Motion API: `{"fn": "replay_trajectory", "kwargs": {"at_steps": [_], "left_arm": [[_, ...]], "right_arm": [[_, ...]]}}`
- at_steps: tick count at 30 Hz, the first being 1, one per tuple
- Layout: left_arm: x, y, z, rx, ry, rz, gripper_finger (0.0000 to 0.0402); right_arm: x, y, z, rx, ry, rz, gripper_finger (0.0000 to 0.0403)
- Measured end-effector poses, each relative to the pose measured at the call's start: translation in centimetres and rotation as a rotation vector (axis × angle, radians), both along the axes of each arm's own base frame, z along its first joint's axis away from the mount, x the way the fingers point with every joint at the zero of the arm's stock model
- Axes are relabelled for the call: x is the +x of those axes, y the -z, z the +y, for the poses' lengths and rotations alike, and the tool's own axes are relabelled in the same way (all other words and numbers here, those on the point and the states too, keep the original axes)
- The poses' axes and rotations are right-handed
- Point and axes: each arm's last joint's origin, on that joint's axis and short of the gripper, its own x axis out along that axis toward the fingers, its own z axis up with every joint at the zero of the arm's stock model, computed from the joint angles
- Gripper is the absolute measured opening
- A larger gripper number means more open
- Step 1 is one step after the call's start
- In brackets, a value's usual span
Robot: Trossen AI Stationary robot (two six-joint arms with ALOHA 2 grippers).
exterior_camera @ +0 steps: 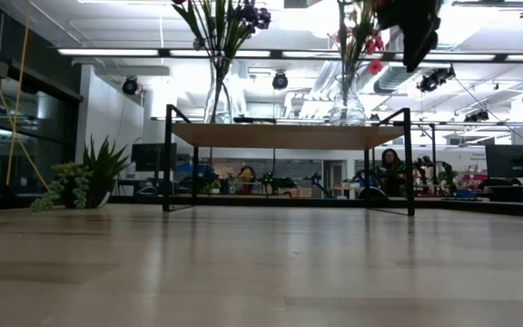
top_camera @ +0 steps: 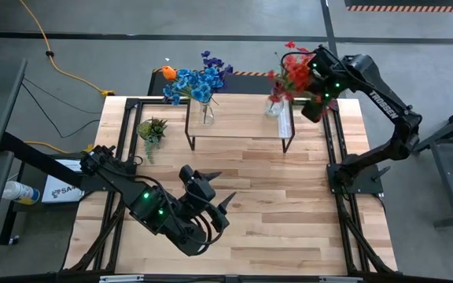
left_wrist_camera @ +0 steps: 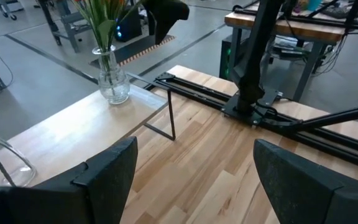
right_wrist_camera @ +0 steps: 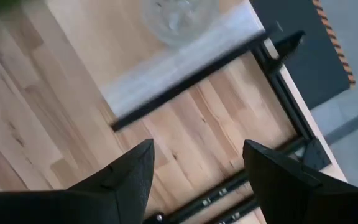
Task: Pick and place flowers into a vace then onto a shelf
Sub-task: Put the right flowers transparent vase on the shelf
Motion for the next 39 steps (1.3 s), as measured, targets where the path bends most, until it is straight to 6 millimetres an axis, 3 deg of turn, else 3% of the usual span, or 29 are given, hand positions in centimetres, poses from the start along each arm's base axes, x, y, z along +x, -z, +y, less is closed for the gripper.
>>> {"fn": "replay_trajectory", "kwargs": {"at_steps": [16,29,34,39], "left_arm": [[-0.2,-0.4,0.1,0.014,-0.004,-0.010,0.0353],[-0.7,-0.9,0.5,0.021,-0.014,-0.020,0.0353],[-0.8,-0.9,0.6,0.029,-0.013,-0.009,0.0353],[-0.8,-0.8,0.7,0.051,-0.027,-0.004,0.0353]], "right_arm": [[0.2,0.4,-0.3,-0.011,0.083,0.051,0.0236],[-0.9,0.4,-1.3,0.012,0.238,0.030,0.0236],[-0.5,0.3,-1.0,0.134,0.178,-0.075,0.0236],[0.2,0.3,-0.3,0.132,0.102,-0.072,0.0236]]}}
